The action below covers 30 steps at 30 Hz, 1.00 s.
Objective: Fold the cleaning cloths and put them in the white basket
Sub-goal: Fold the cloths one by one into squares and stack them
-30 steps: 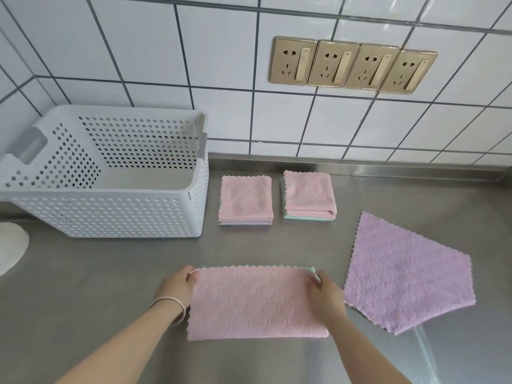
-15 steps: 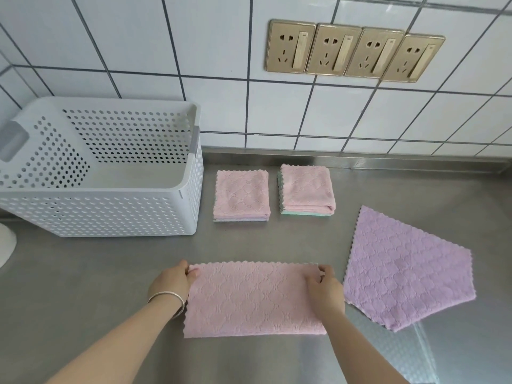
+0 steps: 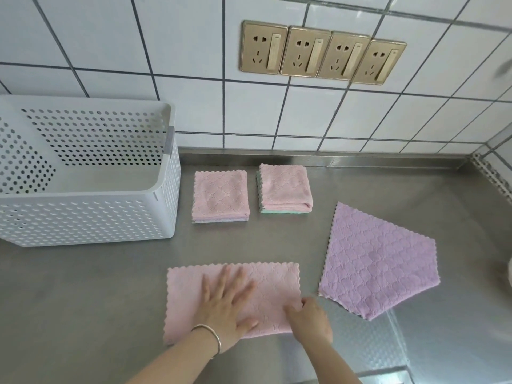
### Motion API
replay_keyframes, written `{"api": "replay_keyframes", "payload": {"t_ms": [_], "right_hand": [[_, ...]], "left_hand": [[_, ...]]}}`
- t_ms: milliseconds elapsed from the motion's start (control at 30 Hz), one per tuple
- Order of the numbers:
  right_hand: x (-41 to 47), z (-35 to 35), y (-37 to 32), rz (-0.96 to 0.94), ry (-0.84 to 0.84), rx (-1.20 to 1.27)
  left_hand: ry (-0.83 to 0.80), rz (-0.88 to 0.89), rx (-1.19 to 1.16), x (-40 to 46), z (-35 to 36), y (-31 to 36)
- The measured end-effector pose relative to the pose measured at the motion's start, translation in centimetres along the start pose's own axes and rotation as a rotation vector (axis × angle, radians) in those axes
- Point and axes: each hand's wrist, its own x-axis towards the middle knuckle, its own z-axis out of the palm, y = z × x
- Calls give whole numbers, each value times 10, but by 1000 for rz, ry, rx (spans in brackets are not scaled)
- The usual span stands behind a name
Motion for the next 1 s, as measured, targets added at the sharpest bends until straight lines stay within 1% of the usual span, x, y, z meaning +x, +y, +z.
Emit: {"api": "replay_keyframes", "payload": {"t_ms": [67, 133, 233, 267, 300, 367, 400, 433, 467, 533, 667, 733, 867, 1000], "right_hand": [[-2, -1, 0, 8, -21, -24], [-5, -1, -1, -1, 6, -3], [-16, -1, -2, -123, 131, -3], [-20, -1, -4, -176, 179, -1], [-24, 0, -7, -221, 219, 2], [-34, 5, -17, -345, 327, 10], [-39, 9, -23, -455, 403, 5], [-43, 13, -28, -561, 438, 0], [-48, 14, -36, -630, 422, -20], [-52, 23, -48, -696, 377, -67], [-57, 33, -61, -753, 370, -73], [-58, 39, -61, -802, 376, -83], [-62, 45, -60, -874, 391, -105], [-61, 52, -60, -1009, 433, -108]], "left_hand": [[-27, -8, -9, 0, 5, -2], [-100, -17, -79, 1, -4, 1], [-139, -67, -105, 4, -21, 9], [-110, -94, -152, 4, -28, 11], [-78, -146, -295, 5, -34, 15], [104, -322, -767, 7, -56, 25], [182, -397, -953, 5, -70, 28], [209, -468, -1109, 5, -81, 29], [218, -514, -1202, 5, -88, 29], [267, -572, -1261, 4, -94, 25], [362, -699, -1328, 1, -93, 13], [375, -754, -1339, -3, -93, 9], [305, -832, -1376, -5, -88, 5], [208, -859, -1447, -7, -87, 3]]}}
